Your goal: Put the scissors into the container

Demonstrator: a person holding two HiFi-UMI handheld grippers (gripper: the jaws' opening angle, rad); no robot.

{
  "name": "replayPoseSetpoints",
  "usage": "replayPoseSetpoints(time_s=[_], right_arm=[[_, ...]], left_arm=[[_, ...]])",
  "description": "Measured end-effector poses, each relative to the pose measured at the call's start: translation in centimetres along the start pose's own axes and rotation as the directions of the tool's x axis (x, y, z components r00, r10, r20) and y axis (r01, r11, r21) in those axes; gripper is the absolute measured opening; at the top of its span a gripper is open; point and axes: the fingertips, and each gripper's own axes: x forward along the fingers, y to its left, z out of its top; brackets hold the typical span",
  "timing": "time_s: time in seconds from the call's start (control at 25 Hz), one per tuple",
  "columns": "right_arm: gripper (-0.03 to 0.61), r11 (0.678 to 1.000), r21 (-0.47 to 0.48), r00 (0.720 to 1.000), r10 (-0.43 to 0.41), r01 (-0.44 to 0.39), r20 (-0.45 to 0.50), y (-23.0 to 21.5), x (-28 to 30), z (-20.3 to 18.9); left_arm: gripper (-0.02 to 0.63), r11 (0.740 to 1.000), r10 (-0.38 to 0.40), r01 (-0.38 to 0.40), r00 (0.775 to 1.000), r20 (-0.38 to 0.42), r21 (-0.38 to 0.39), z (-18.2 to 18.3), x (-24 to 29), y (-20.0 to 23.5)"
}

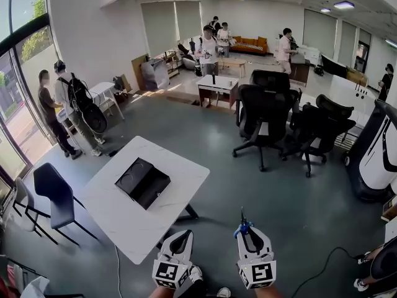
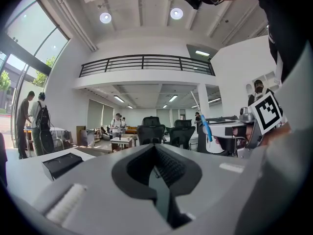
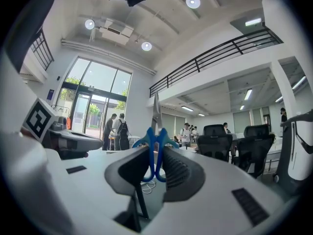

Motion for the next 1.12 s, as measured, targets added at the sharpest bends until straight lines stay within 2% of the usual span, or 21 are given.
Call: replayPoseSetpoints(time_s=[0.36, 0.48, 0.64, 1.0, 1.12], right_arm=[[0.092, 0.998, -0.033, 0.998, 0.061, -0.062, -0.015, 3.6, 8.7, 0.4], [0.092, 0.994, -0.063, 0.996, 0.091, -0.092, -0.02, 5.6, 11.7, 1.0], [0.092, 0.988, -0.088, 0.992, 0.126, -0.128, -0.024, 8.8, 15.5, 2.1], [0.092, 0.969, -0.115, 0.976, 0.213, -0.218, -0.055, 12.6, 21.2, 1.0], [0.092, 0.962, -0.094, 0.966, 0.251, -0.255, -0.056, 13.4, 23.5, 0.6]], left_arm=[[0.009, 0.999, 0.042, -0.041, 0.999, 0.008, -0.017, -0.1, 1.9, 7.9], [0.009, 0.998, 0.052, -0.051, 0.999, 0.017, -0.043, -0.4, 2.1, 11.0], [0.009, 0.996, 0.076, -0.075, 0.997, 0.027, -0.042, -0.1, 1.7, 15.6], [0.008, 0.983, 0.168, -0.167, 0.986, 0.007, -0.072, -1.9, 0.6, 22.6], [0.009, 0.977, 0.202, -0.202, 0.979, -0.005, -0.073, -2.5, 0.8, 24.6]])
